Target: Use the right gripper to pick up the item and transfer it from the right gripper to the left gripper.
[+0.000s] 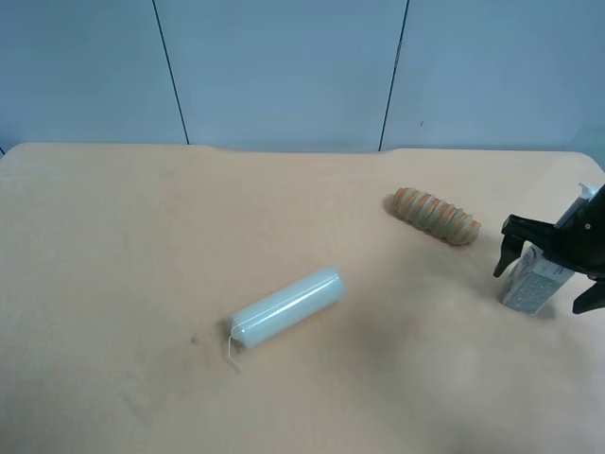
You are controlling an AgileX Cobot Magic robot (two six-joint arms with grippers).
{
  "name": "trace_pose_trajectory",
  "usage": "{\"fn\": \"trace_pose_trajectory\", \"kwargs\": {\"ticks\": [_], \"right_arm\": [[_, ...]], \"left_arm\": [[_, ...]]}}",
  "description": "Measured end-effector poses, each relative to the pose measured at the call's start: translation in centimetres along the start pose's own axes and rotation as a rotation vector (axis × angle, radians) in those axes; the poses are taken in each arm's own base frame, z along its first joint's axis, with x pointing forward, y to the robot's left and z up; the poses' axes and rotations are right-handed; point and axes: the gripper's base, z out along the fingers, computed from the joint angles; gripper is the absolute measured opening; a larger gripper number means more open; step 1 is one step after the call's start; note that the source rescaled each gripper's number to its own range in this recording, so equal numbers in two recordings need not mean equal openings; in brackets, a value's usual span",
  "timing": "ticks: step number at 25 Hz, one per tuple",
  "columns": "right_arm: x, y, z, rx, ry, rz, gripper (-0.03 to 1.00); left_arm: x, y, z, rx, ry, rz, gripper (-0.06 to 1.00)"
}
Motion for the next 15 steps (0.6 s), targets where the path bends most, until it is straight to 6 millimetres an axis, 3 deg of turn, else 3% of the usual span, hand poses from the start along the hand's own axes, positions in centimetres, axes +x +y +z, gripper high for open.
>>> {"fn": "trace_pose_trajectory", "kwargs": {"ticks": [5,15], "right_arm": [[-0.74,0.57,-0.33,-0.029,-0.017,0.014,1.00],[-0.24,0.66,-0.36,-0.038,0.041,0.016,1.00]], "left_arm": [[0.00,0.00,0.00,0.000,0.000,0.000,0.84],[0.00,0.00,0.00,0.000,0.000,0.000,0.84]]}}
